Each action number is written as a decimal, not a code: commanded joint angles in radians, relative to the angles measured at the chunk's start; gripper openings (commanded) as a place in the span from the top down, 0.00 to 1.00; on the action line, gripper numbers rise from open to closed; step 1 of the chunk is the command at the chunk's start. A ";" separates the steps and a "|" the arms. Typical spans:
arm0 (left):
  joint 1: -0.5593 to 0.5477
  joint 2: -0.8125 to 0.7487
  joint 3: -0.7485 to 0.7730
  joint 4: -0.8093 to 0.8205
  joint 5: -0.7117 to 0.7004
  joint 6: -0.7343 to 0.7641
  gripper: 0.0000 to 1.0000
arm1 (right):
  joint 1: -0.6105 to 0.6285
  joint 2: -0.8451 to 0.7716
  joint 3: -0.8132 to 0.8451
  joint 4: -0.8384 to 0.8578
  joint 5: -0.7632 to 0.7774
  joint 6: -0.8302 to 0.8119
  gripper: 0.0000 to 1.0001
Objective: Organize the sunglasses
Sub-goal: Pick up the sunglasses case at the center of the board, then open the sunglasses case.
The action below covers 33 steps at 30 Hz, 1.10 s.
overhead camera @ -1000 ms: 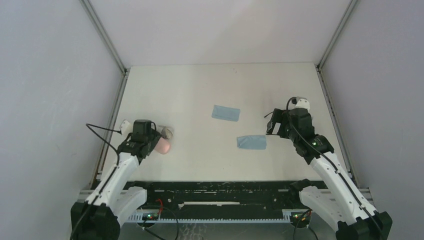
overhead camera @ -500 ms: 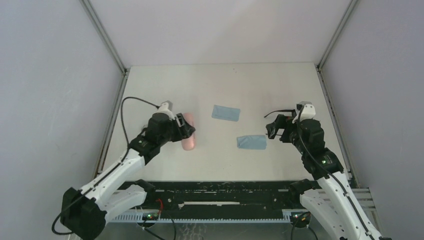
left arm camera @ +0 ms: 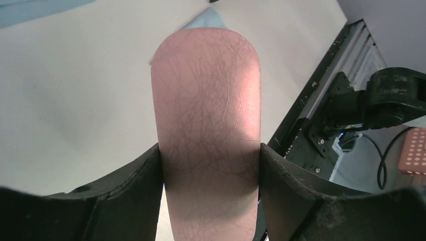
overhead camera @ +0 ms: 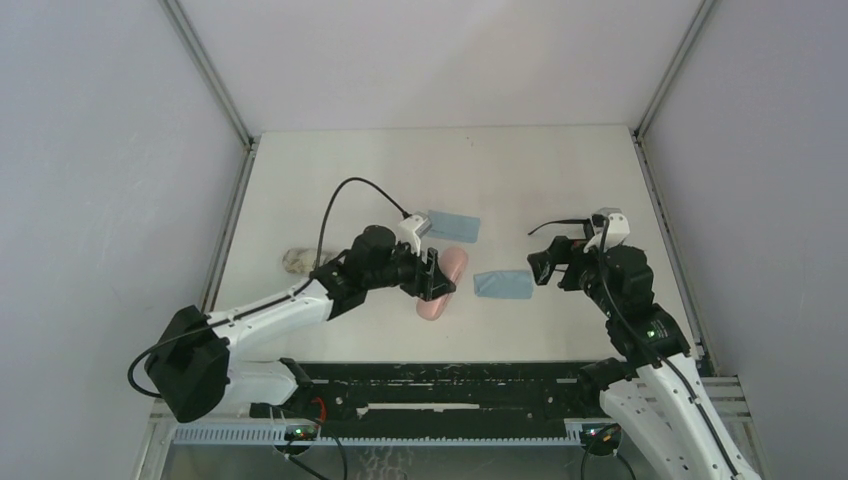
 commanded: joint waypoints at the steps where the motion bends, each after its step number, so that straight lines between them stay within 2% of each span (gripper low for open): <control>1: -0.005 -0.021 0.010 0.200 0.065 -0.017 1.00 | 0.007 -0.020 -0.037 0.086 -0.081 0.040 0.08; 8: -0.005 -0.120 -0.053 0.358 0.023 -0.166 1.00 | 0.011 -0.056 -0.137 0.326 -0.350 0.115 0.08; 16: -0.006 -0.251 -0.075 0.514 0.157 -0.203 1.00 | 0.044 -0.137 -0.177 0.679 -0.600 0.234 0.08; 24: -0.022 -0.340 -0.035 0.611 0.255 -0.233 1.00 | 0.141 -0.078 -0.156 1.032 -0.681 0.339 0.08; 33: -0.022 -0.360 -0.015 0.620 0.289 -0.256 1.00 | 0.285 0.099 -0.048 1.065 -0.615 0.273 0.09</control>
